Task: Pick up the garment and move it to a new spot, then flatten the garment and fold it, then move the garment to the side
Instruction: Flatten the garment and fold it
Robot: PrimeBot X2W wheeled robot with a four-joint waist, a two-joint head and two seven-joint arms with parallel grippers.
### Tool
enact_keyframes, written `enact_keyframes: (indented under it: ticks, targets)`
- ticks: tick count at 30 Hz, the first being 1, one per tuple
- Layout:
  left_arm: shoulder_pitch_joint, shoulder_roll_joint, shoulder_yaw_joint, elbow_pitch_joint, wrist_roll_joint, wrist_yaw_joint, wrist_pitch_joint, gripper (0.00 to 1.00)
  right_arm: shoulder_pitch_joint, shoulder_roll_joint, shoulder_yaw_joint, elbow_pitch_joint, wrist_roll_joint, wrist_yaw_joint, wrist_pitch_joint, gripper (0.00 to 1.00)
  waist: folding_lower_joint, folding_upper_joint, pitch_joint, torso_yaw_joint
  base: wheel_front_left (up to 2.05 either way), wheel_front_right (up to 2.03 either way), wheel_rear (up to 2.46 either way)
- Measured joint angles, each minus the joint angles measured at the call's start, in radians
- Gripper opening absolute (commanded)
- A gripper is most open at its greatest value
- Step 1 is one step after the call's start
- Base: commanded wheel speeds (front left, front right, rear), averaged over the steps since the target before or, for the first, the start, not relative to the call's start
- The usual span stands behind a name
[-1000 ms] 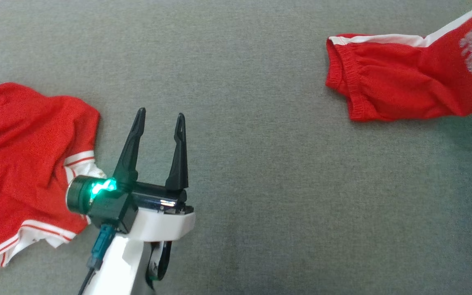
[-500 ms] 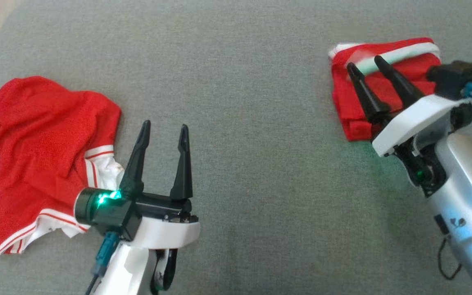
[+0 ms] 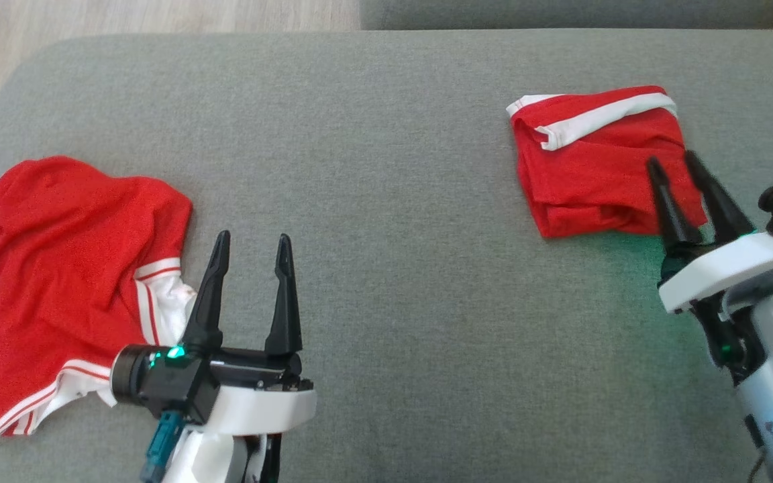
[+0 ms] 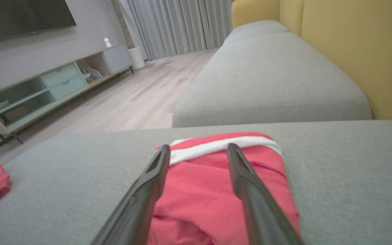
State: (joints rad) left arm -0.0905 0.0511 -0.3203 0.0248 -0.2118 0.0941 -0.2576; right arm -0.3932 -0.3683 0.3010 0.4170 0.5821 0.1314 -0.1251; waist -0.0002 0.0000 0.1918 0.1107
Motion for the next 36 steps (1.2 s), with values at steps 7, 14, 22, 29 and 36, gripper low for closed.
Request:
enact_keyframes:
  ticks: [7, 14, 22, 29, 36]
  targets:
    - [-0.008, 0.000, -0.029, -0.008, -0.020, 0.000, 0.000, 1.00, -0.112, -0.058, 0.009, 0.120, -0.036, 0.000, 0.146, 0.00, 0.0002, 0.0000, 0.030, 0.043, 0.00, 0.00, 0.00]
    - [-0.031, 0.000, -0.068, -0.006, -0.057, 0.012, 0.000, 1.00, -0.221, -0.145, 0.041, 0.247, -0.012, 0.000, 0.279, 0.00, 0.0002, 0.0000, 0.074, 0.111, 0.00, 0.00, 0.00]
    - [-0.055, 0.000, -0.089, -0.005, -0.072, 0.020, 0.000, 1.00, -0.266, -0.155, 0.087, 0.299, 0.035, 0.000, 0.303, 0.00, 0.0003, 0.0000, 0.124, 0.158, 0.00, 0.00, 0.00]
    - [-0.094, -0.001, -0.105, -0.001, -0.081, 0.021, 0.000, 1.00, -0.328, -0.169, 0.114, 0.329, 0.043, 0.000, 0.272, 0.00, 0.0003, 0.0000, 0.154, 0.188, 0.00, 0.00, 0.00]
    - [-0.101, -0.001, -0.126, -0.002, -0.085, 0.028, 0.000, 1.00, -0.422, -0.177, 0.112, 0.343, -0.013, 0.000, 0.049, 0.00, 0.0004, 0.0000, 0.183, 0.210, 0.00, 0.00, 0.00]
